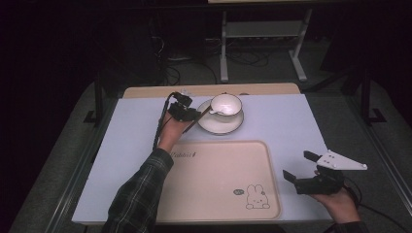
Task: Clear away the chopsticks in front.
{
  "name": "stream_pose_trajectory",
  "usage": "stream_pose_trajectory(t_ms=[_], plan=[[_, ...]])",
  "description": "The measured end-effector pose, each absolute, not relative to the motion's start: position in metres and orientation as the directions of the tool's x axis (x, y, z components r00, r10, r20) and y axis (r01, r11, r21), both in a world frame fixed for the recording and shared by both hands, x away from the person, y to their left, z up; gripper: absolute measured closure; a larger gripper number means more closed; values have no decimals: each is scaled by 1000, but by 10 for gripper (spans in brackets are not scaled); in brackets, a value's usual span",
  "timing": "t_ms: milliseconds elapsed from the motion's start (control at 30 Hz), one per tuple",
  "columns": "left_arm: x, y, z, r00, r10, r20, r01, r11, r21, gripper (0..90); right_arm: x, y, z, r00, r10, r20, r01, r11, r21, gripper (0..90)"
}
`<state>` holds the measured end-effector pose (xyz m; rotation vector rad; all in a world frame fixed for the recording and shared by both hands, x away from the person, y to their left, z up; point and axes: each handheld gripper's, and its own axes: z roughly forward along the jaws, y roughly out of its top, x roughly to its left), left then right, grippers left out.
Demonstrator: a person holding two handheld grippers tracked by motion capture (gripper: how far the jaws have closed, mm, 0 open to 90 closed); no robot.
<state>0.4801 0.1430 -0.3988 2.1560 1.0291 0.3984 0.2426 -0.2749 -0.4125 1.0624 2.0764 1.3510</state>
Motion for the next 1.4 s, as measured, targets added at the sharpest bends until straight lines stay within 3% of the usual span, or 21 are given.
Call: stream_pose_trajectory(t_ms=[933, 1400], plan=[[477, 155, -425, 626, 774, -89, 626, -431, 650, 837, 243, -275, -413, -603, 797, 43, 362, 226, 904, 0], [457, 182, -409, 611, 786, -96, 603, -383, 700, 852, 242, -276, -413, -599, 800, 45, 364, 221, 905, 0]])
